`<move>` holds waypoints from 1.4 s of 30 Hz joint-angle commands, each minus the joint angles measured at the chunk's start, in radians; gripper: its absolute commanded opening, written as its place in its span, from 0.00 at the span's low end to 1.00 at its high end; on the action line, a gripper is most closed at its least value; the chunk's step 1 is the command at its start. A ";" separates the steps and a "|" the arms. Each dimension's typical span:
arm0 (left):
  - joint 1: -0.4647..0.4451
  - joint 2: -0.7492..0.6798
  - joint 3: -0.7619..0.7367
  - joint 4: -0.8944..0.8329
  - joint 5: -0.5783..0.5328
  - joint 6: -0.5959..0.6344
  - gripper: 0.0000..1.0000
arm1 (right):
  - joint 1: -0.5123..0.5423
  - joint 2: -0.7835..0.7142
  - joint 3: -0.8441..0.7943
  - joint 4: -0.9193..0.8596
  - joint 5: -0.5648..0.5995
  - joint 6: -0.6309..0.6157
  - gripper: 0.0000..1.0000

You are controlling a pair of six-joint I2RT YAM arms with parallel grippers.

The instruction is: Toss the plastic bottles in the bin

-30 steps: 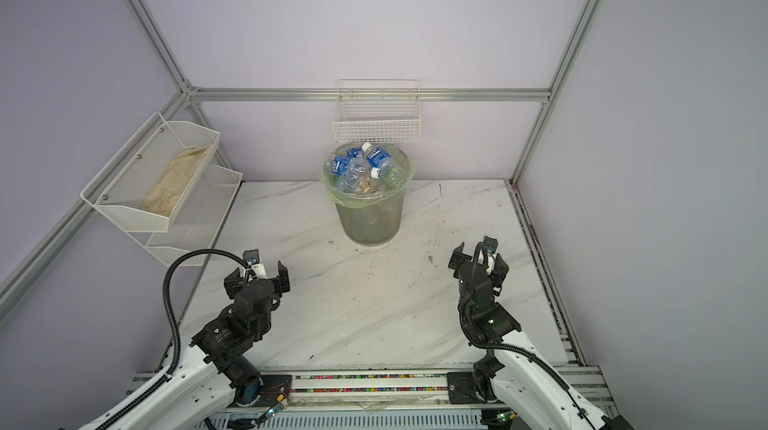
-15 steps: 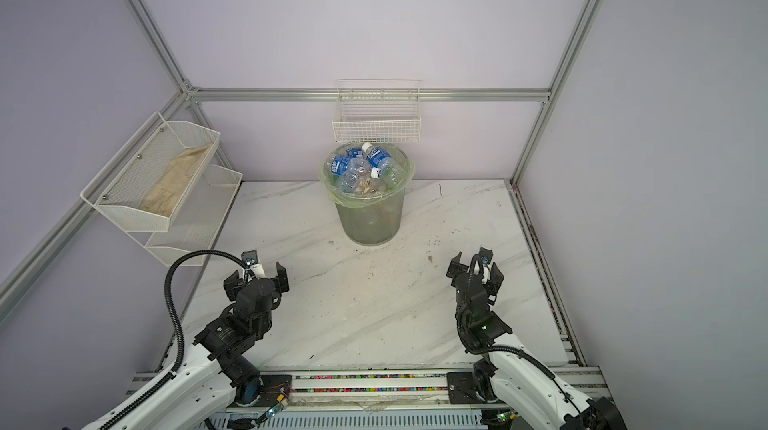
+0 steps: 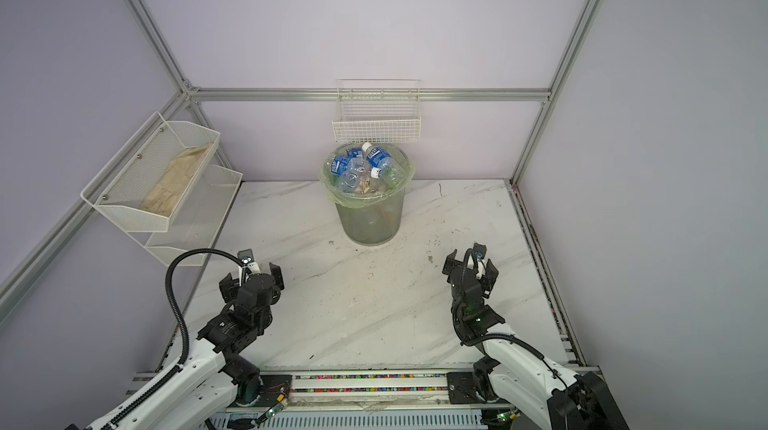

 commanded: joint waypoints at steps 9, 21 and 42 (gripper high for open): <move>0.003 0.110 -0.052 0.057 -0.071 -0.057 1.00 | 0.001 -0.006 0.016 0.044 0.042 0.000 0.97; 0.005 0.306 0.047 -0.095 -0.218 -0.258 1.00 | -0.011 0.027 0.029 0.044 0.037 0.006 0.97; 0.005 -0.046 -0.130 0.079 -0.142 -0.101 1.00 | -0.026 0.039 0.033 0.052 0.014 -0.002 0.97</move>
